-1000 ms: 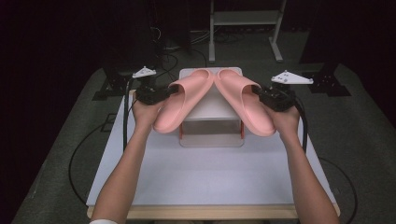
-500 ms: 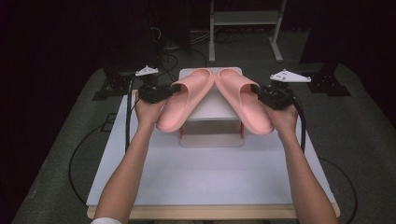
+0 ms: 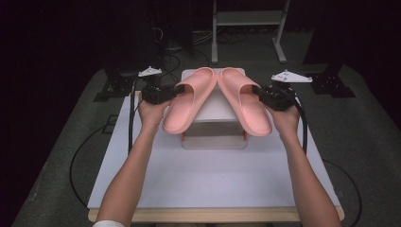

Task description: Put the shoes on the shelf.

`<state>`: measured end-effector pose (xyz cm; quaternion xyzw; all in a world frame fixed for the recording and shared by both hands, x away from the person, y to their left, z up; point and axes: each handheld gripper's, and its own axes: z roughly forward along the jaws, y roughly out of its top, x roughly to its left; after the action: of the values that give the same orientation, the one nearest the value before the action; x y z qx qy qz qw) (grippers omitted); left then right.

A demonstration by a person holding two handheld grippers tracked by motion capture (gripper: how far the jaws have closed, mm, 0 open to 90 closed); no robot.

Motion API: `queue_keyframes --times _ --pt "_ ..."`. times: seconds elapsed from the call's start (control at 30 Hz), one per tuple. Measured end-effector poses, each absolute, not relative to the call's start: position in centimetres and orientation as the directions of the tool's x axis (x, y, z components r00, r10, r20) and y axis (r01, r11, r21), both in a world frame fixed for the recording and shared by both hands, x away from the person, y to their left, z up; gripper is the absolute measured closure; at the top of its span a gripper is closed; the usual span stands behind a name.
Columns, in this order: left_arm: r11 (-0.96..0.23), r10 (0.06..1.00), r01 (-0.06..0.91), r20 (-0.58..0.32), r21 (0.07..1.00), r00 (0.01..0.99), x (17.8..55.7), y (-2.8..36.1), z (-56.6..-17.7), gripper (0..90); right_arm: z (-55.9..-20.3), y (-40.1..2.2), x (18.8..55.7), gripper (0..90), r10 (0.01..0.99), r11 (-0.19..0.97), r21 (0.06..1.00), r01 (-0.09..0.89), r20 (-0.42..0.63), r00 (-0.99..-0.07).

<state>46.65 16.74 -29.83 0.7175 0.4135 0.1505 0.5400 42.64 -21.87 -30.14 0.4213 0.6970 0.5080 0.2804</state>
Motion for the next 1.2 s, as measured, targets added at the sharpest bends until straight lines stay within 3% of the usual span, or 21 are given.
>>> queue_keyframes --times 1.2 --pt "-0.037 0.764 0.457 -0.27 0.889 0.586 47.4 15.6 -30.2 60.7 -30.4 -21.0 43.4 69.9 0.875 0.125 0.936 0.328 0.052 -0.481"
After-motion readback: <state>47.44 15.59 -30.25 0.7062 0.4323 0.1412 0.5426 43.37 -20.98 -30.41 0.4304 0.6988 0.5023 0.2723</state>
